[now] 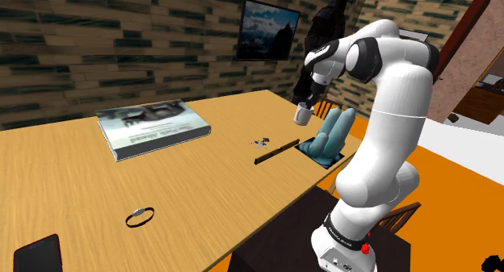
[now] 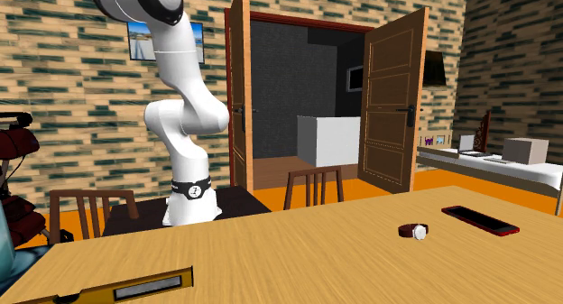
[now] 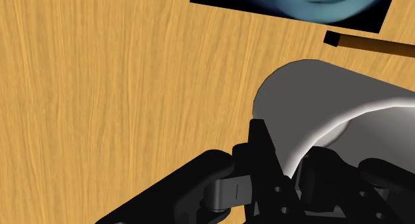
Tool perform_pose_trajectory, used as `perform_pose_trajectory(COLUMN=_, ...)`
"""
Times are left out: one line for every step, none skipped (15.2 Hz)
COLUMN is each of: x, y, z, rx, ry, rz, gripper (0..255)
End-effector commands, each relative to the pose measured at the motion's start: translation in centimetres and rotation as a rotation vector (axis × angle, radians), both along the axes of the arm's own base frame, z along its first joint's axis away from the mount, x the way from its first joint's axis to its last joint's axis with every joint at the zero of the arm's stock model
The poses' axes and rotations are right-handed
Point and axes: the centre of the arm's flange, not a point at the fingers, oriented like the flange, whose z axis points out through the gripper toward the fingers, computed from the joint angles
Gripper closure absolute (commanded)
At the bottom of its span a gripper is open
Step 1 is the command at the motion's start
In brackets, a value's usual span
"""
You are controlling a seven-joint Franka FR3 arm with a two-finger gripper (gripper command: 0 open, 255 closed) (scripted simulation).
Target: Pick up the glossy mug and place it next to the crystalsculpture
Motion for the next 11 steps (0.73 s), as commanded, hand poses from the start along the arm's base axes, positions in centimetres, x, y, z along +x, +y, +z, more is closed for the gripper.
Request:
perform_pose_trajectory(x=0.0, y=0.0, z=-1.0, rx=-0.001, ry=0.000, rz=0.000, gripper=255)
perform_pose_trajectory(x=0.0, y=0.0, z=-1.5, rx=-0.001, ry=0.000, rz=0.000, gripper=255)
perform_pose_trajectory(x=0.0, y=0.0, z=-2.1, rx=-0.001, ry=0.000, rz=0.000, gripper=255)
perform_pose_trajectory(x=0.0, y=0.0, z=-2.6, rx=-0.001, ry=0.000, rz=0.000, gripper=255)
perform_pose_trajectory(x=0.0, y=0.0, z=-3.1, rx=-0.001, ry=0.000, rz=0.000, gripper=255)
perform_pose_trajectory(x=0.0, y=0.0, z=-3.7, rx=-0.001, ry=0.000, rz=0.000, gripper=255)
perform_pose_trajectory(x=0.0, y=0.0, z=-4.2, rx=-0.001, ry=0.000, rz=0.000, gripper=255)
perform_pose_trajectory(x=0.0, y=0.0, z=-4.7, rx=-0.001, ry=0.000, rz=0.000, gripper=255)
perform_pose_trajectory(x=0.0, y=0.0, z=-5.2, rx=-0.001, ry=0.000, rz=0.000, gripper=255)
perform_pose_trajectory(x=0.0, y=0.0, z=-5.8, rx=-0.001, ry=0.000, rz=0.000, gripper=255)
perform_pose_trajectory(x=0.0, y=0.0, z=-6.3, rx=-0.001, ry=0.000, rz=0.000, gripper=255)
